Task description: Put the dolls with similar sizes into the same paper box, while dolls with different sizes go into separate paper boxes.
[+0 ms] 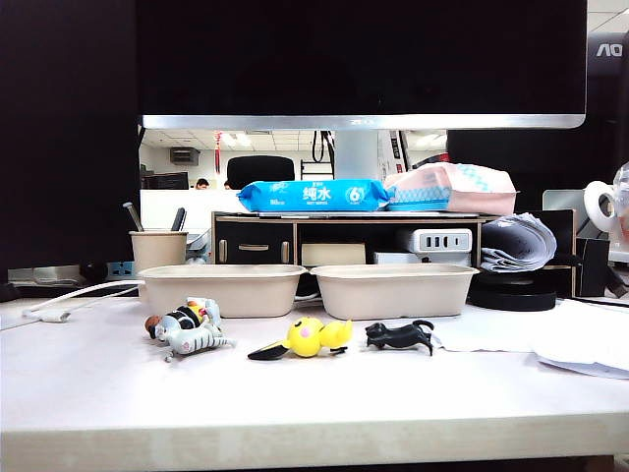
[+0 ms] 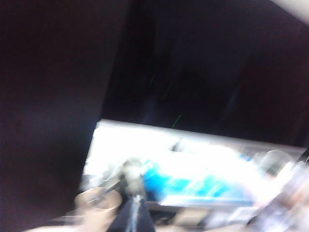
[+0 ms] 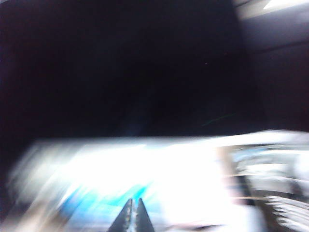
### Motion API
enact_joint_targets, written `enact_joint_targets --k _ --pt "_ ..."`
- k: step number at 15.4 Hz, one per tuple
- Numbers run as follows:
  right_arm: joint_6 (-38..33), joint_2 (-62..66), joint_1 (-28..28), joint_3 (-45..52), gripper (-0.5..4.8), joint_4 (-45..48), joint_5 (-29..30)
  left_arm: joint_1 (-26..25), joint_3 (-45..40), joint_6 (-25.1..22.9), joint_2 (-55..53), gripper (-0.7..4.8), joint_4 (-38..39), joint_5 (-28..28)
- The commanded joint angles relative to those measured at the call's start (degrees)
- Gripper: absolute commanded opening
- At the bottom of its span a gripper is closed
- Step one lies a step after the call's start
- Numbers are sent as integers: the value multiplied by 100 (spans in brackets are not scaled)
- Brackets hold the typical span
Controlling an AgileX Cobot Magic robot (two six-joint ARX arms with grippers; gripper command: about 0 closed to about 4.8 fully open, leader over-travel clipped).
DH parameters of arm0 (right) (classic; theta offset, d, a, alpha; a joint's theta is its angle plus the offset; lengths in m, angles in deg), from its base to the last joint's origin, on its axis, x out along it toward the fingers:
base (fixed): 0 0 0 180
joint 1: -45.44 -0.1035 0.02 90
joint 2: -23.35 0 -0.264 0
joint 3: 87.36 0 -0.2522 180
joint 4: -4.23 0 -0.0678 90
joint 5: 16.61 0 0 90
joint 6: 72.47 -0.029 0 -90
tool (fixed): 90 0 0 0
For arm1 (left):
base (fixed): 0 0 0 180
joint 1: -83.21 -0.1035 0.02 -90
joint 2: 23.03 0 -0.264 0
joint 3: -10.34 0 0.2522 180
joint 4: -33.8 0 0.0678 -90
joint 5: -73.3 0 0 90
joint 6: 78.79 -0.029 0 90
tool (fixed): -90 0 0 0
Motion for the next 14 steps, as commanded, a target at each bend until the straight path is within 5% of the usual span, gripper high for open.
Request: enact_joint_targets --k 1,4,5,6,7,8,14 --pt "780 2603 -496 -1447 -6 -236 2752 -7 942 -863 -1532 -5 763 313" --pt "2396 4583 -1499 -2833 -5 -2251 2715 4 1495 -920 -2785 -5 1167 1034" --pt "3316 5414 -2022 -3541 -4 -3598 2194 72 1523 -988 -3211 -5 1263 1064" --pt "3821 5910 -2371 -3993 61 -4472 1517 68 1523 -1255 -3442 -5 1469 1008" --pt "4153 6319 -2697 -4315 213 -5003 933 76 1523 -1502 -3657 -5 1725 903" --pt "4308 6642 -3029 -4454 332 -5156 544 153 1523 -1600 -3908 -5 1963 901" --pt "4634 7254 -3696 -4454 351 -4881 -72 619 1523 -1991 -4607 -5 2037 831"
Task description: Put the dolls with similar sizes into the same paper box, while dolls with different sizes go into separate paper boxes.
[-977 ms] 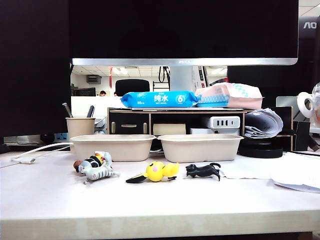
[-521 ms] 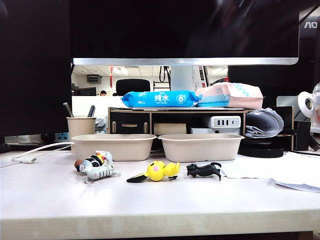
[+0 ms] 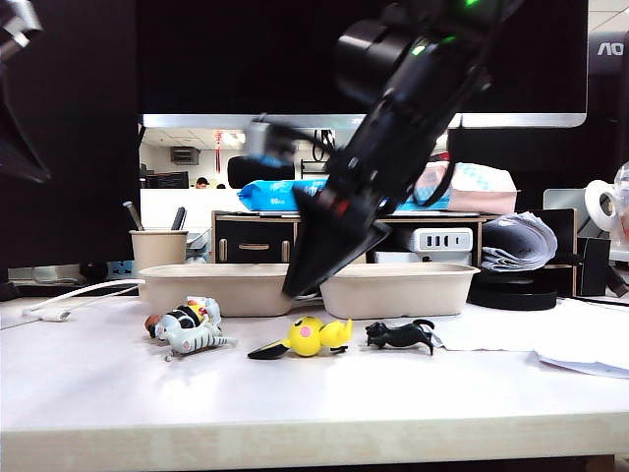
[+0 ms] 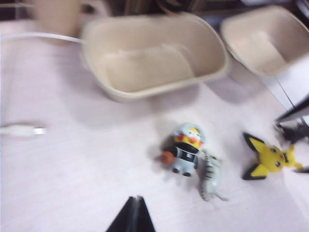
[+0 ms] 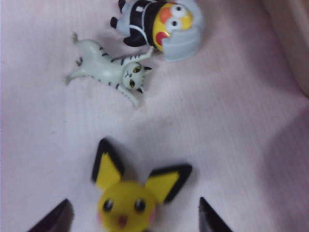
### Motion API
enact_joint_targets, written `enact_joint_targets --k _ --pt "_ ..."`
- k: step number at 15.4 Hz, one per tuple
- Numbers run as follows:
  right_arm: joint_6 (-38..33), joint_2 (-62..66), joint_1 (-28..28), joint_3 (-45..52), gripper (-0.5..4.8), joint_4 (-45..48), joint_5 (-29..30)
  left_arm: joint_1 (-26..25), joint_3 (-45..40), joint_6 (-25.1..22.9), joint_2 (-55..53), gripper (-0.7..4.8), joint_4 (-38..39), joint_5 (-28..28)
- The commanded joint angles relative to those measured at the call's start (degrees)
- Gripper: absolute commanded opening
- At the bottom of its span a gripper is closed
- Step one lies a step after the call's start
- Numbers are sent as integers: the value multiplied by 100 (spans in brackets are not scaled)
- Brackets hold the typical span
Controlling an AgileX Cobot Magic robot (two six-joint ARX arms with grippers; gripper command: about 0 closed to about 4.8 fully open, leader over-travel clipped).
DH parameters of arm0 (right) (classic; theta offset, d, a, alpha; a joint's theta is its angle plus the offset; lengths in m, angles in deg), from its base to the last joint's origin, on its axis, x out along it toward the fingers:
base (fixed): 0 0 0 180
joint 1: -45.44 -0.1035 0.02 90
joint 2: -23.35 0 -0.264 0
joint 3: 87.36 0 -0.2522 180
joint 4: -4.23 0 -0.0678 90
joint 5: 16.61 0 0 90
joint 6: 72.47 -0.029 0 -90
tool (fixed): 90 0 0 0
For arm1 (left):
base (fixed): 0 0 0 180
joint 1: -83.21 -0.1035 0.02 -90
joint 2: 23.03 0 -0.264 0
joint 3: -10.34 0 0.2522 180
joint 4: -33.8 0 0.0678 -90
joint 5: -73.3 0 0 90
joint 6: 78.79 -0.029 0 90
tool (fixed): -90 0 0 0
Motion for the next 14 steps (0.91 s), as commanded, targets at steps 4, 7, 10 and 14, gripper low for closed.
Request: enact_joint_targets --k 4,7,10,14 --pt "33 490 -50 -20 317 127 -431 417 20 -92 -525 -5 -487 -144" --pt "33 516 -83 -20 146 186 -448 529 20 -396 -1152 -5 -533 -280" --pt "-44 577 -85 -20 129 269 -450 656 20 -472 -1770 4 -772 -302" --pt "-570 573 -81 -28 79 481 -437 979 105 -592 -2308 309 -1416 -264"
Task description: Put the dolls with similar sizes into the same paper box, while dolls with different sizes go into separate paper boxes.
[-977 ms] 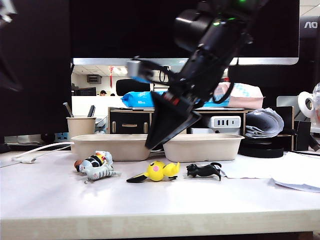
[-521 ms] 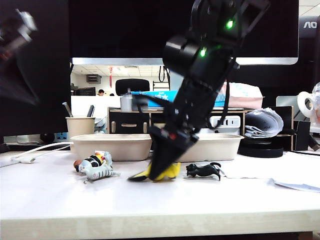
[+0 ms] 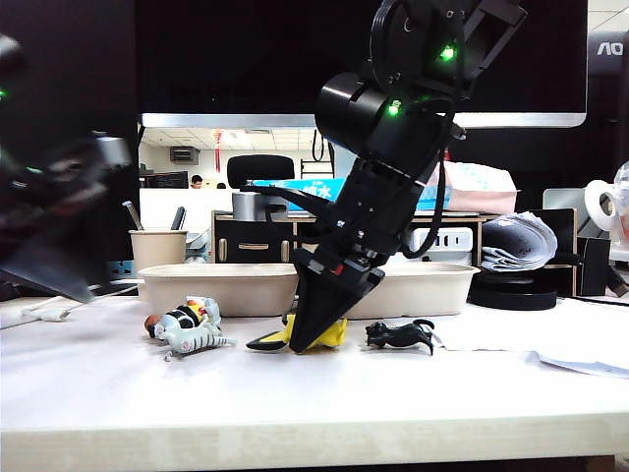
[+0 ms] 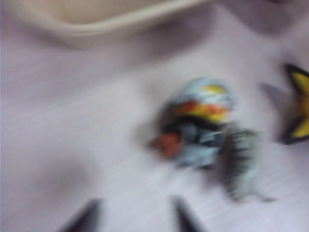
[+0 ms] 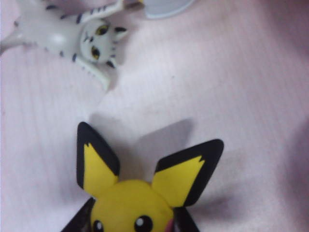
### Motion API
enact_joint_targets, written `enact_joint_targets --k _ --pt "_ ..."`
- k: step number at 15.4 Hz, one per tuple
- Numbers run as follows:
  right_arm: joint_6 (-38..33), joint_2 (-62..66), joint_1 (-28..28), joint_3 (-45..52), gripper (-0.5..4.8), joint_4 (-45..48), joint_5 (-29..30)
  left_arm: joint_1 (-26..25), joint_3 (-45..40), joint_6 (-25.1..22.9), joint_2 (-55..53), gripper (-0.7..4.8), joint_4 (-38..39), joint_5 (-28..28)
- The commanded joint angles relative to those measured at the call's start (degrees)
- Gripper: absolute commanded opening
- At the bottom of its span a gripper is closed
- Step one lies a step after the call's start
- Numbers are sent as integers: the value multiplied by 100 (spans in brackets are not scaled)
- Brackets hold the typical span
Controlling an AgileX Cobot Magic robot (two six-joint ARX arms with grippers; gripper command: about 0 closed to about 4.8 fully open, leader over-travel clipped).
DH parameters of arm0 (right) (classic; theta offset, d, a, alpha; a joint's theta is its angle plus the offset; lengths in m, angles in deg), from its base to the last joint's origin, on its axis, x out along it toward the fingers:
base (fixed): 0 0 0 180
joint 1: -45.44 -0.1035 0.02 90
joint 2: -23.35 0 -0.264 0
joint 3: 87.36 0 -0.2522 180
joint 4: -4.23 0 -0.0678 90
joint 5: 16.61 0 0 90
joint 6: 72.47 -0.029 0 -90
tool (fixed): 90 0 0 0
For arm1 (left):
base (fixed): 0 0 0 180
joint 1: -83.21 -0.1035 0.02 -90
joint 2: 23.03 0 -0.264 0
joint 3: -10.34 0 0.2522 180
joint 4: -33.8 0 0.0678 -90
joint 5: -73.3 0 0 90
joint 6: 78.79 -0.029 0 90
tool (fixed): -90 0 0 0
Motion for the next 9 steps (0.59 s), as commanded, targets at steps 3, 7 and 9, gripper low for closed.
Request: enact_joint_targets --k 3,7,9 --pt "-688 -155 -11 -55 73 385 24 492 522 -282 -605 351 -404 -13" --pt "-809 -452 55 -52 61 496 -48 662 1176 -275 -1421 351 -269 -48" --pt "-831 -529 114 -52 61 442 -162 662 1213 -280 -1635 351 -199 -76"
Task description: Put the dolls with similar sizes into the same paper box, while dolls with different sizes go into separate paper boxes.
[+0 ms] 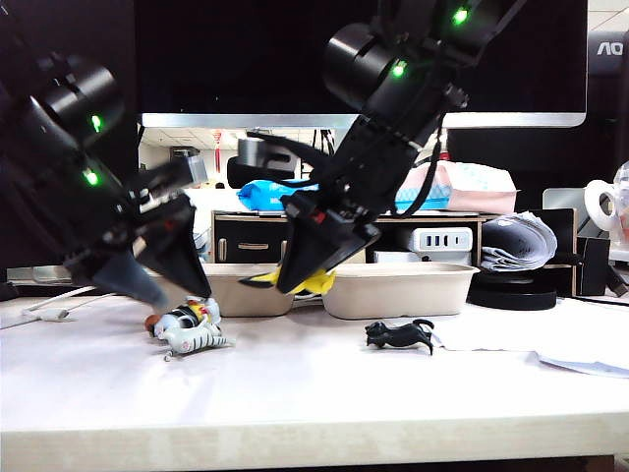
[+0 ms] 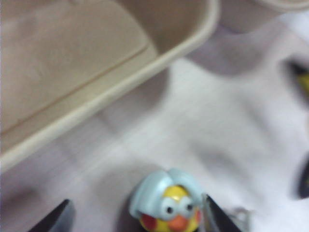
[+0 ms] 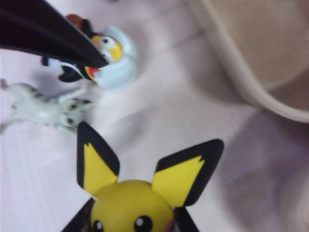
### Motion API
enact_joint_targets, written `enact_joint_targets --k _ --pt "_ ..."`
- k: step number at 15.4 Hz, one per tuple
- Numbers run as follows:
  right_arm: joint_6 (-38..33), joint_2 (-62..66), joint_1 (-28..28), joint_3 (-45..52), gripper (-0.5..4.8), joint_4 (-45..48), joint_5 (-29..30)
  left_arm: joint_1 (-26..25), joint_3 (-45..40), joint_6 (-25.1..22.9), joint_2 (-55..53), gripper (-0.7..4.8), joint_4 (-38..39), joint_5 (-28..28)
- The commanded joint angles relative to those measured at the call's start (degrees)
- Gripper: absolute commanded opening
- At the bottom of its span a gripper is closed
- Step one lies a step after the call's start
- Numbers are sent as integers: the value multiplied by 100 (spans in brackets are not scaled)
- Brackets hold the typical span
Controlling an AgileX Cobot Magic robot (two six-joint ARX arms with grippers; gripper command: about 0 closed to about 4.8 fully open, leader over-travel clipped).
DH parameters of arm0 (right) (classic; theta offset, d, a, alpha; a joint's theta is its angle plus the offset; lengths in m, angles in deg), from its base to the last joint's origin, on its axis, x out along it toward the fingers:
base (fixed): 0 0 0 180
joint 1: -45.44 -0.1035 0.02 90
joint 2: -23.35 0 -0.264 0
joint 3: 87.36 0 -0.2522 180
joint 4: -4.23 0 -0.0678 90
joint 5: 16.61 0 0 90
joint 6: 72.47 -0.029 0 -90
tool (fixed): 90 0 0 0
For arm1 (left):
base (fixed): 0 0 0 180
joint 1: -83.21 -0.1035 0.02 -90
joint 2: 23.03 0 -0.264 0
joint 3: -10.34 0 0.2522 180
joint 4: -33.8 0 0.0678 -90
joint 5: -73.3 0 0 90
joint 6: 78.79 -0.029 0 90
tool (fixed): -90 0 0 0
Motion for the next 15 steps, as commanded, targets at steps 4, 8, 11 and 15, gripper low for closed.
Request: enact_joint_targets --k 4,8,11,15 --pt "-175 -162 138 -13 62 35 -101 11 28 -136 -354 350 385 -7" --pt "-177 -166 146 -13 61 114 -343 11 28 -225 -350 247 431 -28" --pt "-179 -225 144 -17 62 234 -573 11 28 -334 -350 65 551 -26" --pt "-197 -243 146 -175 61 280 -573 11 39 -275 -302 -6 531 24"
